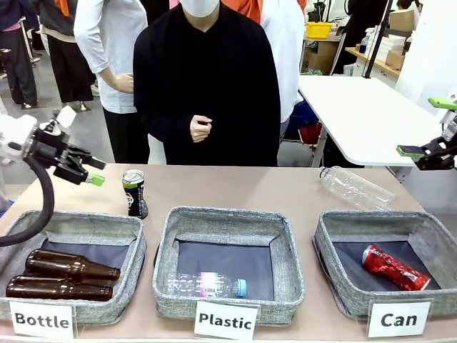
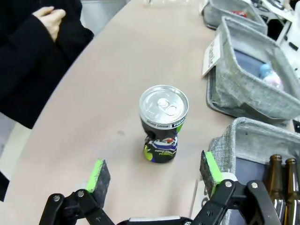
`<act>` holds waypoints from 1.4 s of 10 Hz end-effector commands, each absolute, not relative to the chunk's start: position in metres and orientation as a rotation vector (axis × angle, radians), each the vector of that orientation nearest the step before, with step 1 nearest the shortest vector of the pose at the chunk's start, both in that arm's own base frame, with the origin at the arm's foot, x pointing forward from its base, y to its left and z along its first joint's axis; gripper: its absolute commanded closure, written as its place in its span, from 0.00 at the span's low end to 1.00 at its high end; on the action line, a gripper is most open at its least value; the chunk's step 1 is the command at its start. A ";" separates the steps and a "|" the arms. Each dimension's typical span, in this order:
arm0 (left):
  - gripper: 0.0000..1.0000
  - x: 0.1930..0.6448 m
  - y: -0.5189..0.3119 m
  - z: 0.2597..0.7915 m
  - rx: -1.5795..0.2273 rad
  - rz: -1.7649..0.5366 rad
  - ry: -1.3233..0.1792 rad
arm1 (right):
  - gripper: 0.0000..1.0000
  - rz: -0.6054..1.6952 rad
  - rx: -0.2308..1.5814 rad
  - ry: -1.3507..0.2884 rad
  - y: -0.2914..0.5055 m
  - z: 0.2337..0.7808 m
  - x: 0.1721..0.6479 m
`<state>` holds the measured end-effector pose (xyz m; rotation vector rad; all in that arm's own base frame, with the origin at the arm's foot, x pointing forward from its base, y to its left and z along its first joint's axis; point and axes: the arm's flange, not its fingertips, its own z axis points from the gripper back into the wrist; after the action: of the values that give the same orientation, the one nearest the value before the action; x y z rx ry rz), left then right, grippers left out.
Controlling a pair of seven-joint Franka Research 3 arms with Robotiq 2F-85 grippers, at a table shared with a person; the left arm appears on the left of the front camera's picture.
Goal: Sort the can waste into the basket.
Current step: Pick up the can waste from the table and place it in the right Fabric basket.
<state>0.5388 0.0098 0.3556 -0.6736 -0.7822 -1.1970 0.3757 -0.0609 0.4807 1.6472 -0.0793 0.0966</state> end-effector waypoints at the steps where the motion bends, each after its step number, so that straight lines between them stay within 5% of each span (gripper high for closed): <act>1: 0.00 0.535 0.003 0.343 -0.662 -1.279 -0.771 | 0.00 0.123 1.643 -0.088 -0.064 0.482 0.376; 6: 0.00 0.537 -0.029 0.303 -0.687 -1.300 -0.661 | 0.00 0.123 1.643 -0.088 -0.064 0.482 0.376; 14: 0.00 0.545 -0.046 0.291 -0.829 -1.188 -0.762 | 0.00 0.123 1.643 -0.088 -0.064 0.482 0.376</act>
<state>0.5409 -0.0455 0.2897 -0.7910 -0.7232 -1.2045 0.3757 -0.0610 0.4807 1.6472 -0.0796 0.0965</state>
